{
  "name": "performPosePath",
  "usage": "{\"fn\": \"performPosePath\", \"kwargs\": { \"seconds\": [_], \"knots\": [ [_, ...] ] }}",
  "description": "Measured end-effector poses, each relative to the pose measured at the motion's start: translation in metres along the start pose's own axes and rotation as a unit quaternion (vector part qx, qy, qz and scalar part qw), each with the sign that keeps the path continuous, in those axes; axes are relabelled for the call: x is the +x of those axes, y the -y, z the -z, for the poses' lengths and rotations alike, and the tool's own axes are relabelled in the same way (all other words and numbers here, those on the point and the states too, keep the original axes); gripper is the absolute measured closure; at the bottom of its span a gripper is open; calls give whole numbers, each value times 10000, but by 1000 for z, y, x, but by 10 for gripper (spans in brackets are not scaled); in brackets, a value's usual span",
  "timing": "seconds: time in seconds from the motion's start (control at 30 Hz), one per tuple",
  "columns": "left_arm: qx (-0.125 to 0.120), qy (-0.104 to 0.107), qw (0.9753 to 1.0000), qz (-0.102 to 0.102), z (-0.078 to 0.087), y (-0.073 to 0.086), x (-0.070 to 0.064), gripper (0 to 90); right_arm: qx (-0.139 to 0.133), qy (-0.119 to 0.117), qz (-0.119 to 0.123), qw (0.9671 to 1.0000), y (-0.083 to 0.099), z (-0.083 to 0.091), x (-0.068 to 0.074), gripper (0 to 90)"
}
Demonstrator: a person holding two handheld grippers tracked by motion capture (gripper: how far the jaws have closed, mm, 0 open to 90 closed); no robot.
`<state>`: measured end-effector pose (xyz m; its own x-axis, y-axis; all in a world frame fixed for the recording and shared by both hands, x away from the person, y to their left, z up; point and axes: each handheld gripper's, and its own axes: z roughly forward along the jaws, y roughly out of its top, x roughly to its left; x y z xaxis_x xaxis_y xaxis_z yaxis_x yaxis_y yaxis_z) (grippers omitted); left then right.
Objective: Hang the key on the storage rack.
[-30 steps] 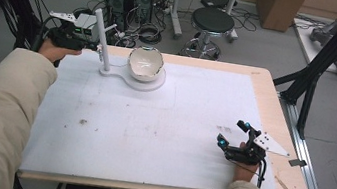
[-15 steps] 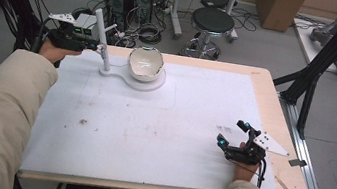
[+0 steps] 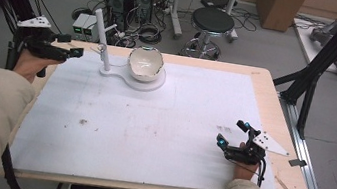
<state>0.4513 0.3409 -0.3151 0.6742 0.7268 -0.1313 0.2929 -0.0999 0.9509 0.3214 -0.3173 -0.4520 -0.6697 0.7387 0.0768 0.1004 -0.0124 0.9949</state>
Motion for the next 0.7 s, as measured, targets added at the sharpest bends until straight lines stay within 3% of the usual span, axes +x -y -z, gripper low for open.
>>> {"fn": "performPosePath", "kwargs": {
  "seconds": [0.03,0.1,0.23,0.4,0.7],
  "knots": [
    [-61,87,9999,-13,4,2,-5,17,20,5,2,10000,0,0,0,5],
    [-65,65,9996,-274,11,6,-17,17,45,-2,-37,10000,0,0,1,5],
    [-248,95,9986,-451,21,16,-39,17,59,0,-10,10000,0,0,1,5],
    [-281,188,9967,-744,25,32,-65,17,53,6,-6,10000,0,0,1,5],
    [-666,193,9941,-835,35,78,-102,17,19,-5,0,10000,0,0,1,5]
  ]
}}
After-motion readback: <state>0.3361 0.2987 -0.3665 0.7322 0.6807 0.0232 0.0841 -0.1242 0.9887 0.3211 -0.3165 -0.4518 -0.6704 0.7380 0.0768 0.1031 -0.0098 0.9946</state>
